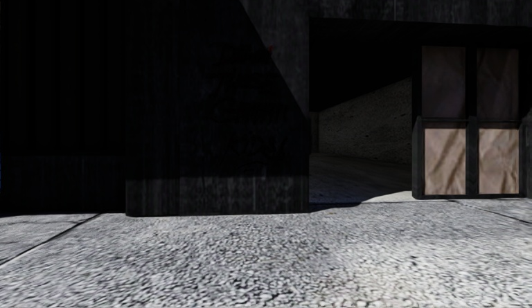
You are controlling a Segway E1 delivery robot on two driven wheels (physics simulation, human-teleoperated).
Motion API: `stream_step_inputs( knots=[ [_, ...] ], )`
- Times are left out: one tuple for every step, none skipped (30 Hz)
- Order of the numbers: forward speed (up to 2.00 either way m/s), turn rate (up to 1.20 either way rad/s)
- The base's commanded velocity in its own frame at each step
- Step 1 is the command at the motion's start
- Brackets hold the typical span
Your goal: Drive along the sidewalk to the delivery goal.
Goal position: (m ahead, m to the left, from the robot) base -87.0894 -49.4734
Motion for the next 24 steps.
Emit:
stream_step_inputs(
  knots=[
    [0.00,-0.62],
    [0.00,-0.62],
    [0.00,-0.62],
    [0.00,-0.62],
    [0.00,-0.62],
    [0.00,-0.62],
    [0.00,-0.62],
    [0.00,-0.62],
    [0.00,-0.62],
    [0.00,-0.62],
    [0.00,-0.62],
    [0.00,-0.62],
    [0.00,-0.12],
    [0.00,0.00],
    [0.00,0.00],
    [0.00,0.00],
    [0.00,0.00],
    [0.00,0.00],
    [0.00,0.00],
    [0.00,0.00],
    [0.00,0.00],
    [0.00,0.00],
    [0.00,0.00],
    [0.00,0.00]
  ],
)
